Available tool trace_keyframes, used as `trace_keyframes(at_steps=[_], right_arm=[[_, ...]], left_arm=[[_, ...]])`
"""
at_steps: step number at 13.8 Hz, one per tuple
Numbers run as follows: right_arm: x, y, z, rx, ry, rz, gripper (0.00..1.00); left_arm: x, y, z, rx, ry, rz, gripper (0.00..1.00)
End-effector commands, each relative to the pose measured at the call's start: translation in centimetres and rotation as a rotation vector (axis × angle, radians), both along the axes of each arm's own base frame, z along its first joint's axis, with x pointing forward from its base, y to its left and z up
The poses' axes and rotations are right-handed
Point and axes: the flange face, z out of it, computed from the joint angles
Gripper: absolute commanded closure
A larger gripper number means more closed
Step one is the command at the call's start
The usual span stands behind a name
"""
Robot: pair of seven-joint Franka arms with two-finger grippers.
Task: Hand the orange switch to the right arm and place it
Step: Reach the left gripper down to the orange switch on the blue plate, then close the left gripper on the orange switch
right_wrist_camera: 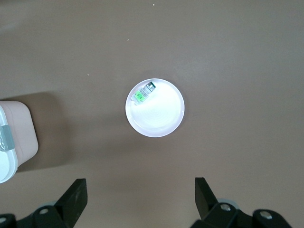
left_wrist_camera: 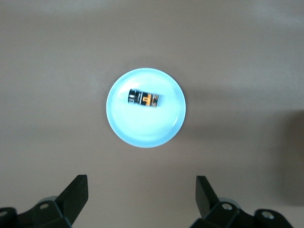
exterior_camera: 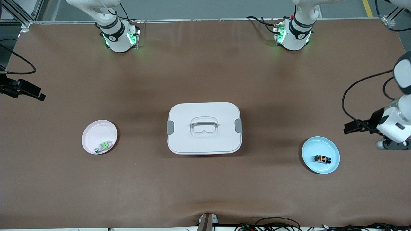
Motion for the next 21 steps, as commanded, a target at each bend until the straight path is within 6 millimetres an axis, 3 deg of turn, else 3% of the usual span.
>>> trace_keyframes(at_steps=[1, 4, 10, 16, 19, 21], right_arm=[[-0.8, 1.2, 0.5, 0.005, -0.003, 0.012, 0.0], [-0.8, 1.0, 0.4, 0.006, 0.001, 0.009, 0.0], [-0.8, 0.9, 0.3, 0.006, 0.003, 0.008, 0.0], [-0.8, 0.7, 0.2, 0.006, 0.003, 0.002, 0.0], [-0.8, 0.7, 0.2, 0.006, 0.003, 0.002, 0.0], [-0.8, 0.7, 0.1, 0.006, 0.004, 0.002, 0.0]], left_arm=[[1.7, 0.5, -2.4, 0.009, -0.018, -0.018, 0.0], [3.4, 0.0, -6.6, 0.009, -0.041, -0.03, 0.0], [4.7, 0.6, -13.6, 0.048, -0.015, -0.053, 0.0], [5.7, 0.9, -18.7, 0.042, -0.046, -0.078, 0.0], [5.9, 3.0, -20.8, 0.035, -0.072, -0.116, 0.0], [5.9, 3.0, -21.7, 0.037, -0.065, -0.121, 0.0]])
